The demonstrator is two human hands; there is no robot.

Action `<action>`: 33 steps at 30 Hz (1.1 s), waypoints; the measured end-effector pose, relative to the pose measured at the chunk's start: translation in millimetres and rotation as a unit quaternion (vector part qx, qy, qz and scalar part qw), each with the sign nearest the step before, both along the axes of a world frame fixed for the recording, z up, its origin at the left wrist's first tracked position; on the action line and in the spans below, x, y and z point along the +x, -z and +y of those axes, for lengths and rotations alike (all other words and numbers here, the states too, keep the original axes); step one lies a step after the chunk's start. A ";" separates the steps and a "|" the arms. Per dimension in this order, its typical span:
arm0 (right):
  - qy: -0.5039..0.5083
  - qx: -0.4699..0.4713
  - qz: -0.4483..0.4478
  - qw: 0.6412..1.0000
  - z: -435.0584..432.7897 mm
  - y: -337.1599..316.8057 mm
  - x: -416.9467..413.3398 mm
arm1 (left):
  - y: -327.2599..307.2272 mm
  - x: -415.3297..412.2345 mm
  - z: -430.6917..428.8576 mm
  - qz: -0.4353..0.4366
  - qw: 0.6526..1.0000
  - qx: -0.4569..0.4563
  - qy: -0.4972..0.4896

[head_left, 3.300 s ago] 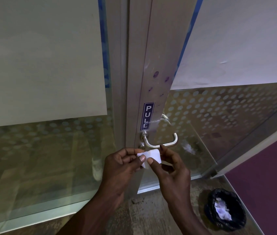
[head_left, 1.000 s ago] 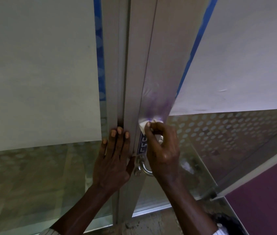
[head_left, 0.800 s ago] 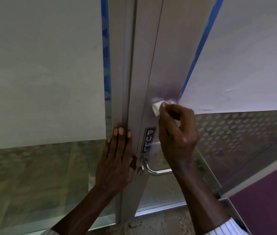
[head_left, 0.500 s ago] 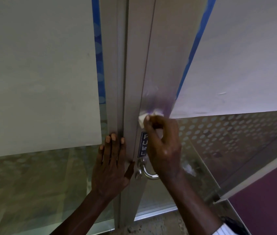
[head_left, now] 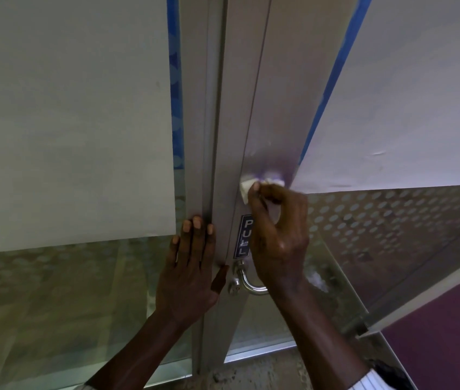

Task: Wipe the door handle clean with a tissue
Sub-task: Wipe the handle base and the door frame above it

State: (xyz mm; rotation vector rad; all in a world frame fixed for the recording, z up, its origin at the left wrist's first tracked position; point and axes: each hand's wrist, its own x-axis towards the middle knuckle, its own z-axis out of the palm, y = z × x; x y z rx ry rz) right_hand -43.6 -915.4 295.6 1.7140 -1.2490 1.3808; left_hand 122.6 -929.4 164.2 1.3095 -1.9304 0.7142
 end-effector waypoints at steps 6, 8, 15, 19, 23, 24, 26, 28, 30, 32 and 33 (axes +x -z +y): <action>-0.013 0.006 -0.021 1.000 2.7 -9.8 -8.6 | 1.1 0.6 -2.3 -0.002 1.000 0.001 -0.001; -0.005 -0.042 -0.040 0.998 -8.3 -37.6 -12.9 | 2.0 0.7 -3.1 0.000 1.000 0.004 0.000; -0.016 -0.033 -0.010 0.999 -6.4 -30.9 2.3 | 3.1 -2.2 -3.6 0.000 1.000 0.011 -0.007; -0.014 0.058 -0.011 0.998 17.3 19.3 2.6 | 0.8 -0.1 -2.1 -0.005 1.000 0.017 0.000; -0.002 0.023 -0.025 0.999 10.3 -1.8 -5.8 | -2.8 -0.6 -0.5 -0.011 1.000 0.011 0.000; 0.001 0.008 -0.038 0.999 5.5 -14.7 -8.2 | -2.8 -1.1 -1.2 -0.011 1.000 0.011 -0.001; 0.000 -0.025 -0.067 0.997 -5.7 -41.3 -13.6 | -2.4 -1.9 -1.4 -0.007 1.000 0.013 -0.002; -0.005 -0.049 -0.075 0.996 -13.4 -57.1 -15.5 | -2.0 -2.2 -0.8 -0.007 1.000 0.013 -0.002; 0.005 -0.046 -0.064 0.997 -11.6 -50.6 -9.1 | -1.7 -1.6 -1.0 -0.008 1.000 0.015 -0.001; 0.001 -0.014 -0.046 0.999 0.1 -26.2 1.1 | -0.6 -0.6 -1.3 -0.009 1.000 0.018 0.002; -0.006 0.015 -0.041 0.999 7.3 -10.9 5.0 | 0.0 -0.2 -1.4 -0.011 1.000 0.019 0.004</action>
